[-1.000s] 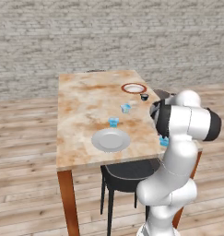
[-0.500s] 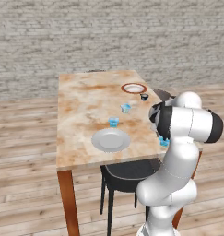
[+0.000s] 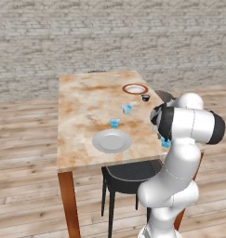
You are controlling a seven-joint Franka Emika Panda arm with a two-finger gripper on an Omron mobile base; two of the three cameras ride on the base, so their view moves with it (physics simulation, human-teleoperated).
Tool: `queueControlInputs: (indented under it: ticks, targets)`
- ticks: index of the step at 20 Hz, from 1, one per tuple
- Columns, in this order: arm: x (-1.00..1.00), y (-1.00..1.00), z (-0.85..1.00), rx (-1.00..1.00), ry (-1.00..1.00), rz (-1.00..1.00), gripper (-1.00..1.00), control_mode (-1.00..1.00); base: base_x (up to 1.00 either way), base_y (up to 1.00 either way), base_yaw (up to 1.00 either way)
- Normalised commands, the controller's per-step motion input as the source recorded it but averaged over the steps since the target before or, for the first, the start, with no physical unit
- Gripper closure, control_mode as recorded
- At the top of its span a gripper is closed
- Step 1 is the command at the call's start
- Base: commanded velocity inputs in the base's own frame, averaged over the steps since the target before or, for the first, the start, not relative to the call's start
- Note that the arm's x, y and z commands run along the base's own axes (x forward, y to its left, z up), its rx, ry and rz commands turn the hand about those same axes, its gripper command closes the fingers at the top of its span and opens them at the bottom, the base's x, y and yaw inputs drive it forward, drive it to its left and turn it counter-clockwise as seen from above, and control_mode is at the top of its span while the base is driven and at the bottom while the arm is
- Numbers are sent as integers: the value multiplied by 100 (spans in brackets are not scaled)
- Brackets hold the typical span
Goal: Place two yogurt containers on each plate.
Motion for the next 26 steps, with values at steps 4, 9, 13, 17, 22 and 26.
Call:
queueControlInputs:
  ticks: [4, 9, 13, 17, 22, 26]
  targets:
    - [0, 0, -31, 0, 0, 0, -100, -100, 0, 0, 0]
    - [0, 0, -6, 0, 0, 0, -100, -100, 0, 0, 0]
    - [0, 0, 0, 0, 0, 0, 100, -100, 0, 0, 0]
    - [0, 0, 0, 0, 0, 0, 100, -100, 0, 0, 0]
    - [1, 14, 45, 2, -1, 5, 100, -100, 0, 0, 0]
    - [0, 71, 100, 5, -6, 16, 100, -100, 0, 0, 0]
